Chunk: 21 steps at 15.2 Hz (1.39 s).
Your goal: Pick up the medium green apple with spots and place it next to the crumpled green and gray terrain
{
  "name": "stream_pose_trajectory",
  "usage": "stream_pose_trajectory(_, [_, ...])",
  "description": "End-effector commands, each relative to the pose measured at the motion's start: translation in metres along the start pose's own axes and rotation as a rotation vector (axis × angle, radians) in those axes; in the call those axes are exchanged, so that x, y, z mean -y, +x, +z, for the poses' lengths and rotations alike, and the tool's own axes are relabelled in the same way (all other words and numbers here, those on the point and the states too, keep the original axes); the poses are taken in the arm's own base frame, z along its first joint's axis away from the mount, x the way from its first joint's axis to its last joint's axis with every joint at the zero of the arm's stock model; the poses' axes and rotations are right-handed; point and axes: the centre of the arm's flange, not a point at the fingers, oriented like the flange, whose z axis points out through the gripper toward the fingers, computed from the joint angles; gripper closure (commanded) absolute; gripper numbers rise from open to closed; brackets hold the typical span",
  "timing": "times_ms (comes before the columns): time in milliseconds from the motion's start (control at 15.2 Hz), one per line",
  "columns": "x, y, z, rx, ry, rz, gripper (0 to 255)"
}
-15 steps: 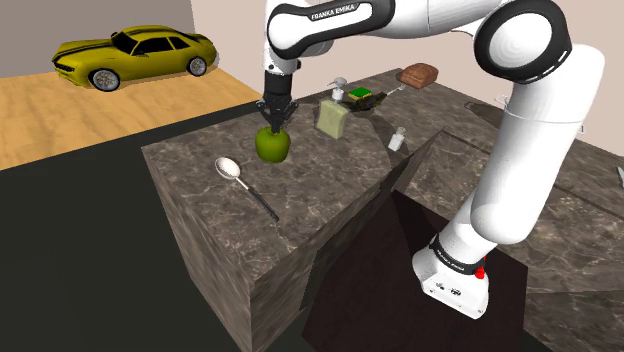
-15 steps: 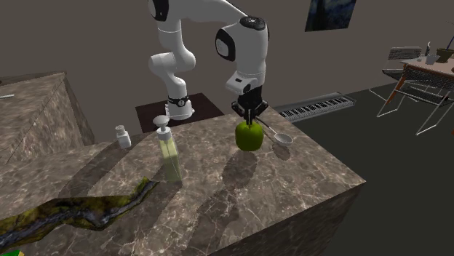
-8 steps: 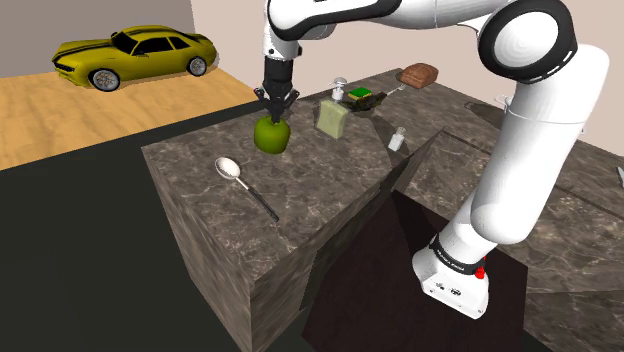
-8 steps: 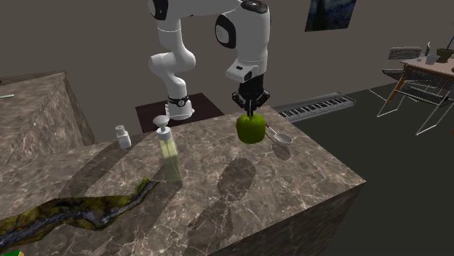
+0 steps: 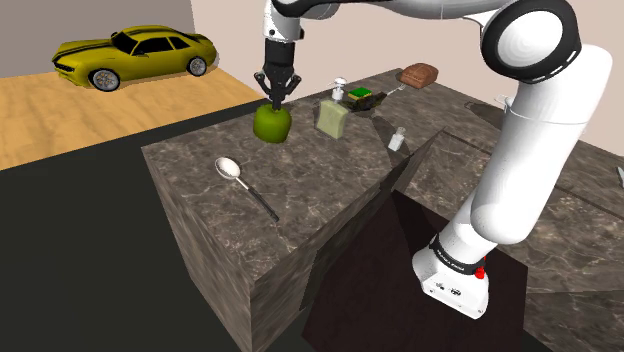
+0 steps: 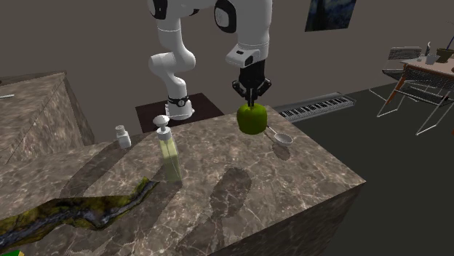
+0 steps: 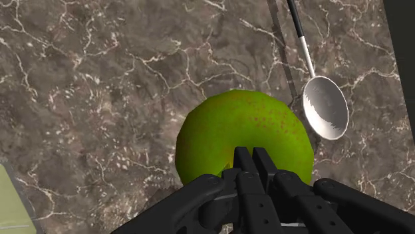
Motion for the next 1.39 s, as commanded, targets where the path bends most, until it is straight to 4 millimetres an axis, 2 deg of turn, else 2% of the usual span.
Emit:
stream_pose_trajectory(0, [0.001, -0.002, -0.011, 0.0, 0.0, 0.0, 255])
stream_pose_trajectory(858, [0.004, -0.011, -0.077, 0.0, 0.0, 0.0, 255])
stream_pose_trajectory(1320, [-0.086, 0.005, -0.084, 0.0, 0.0, 0.0, 255])
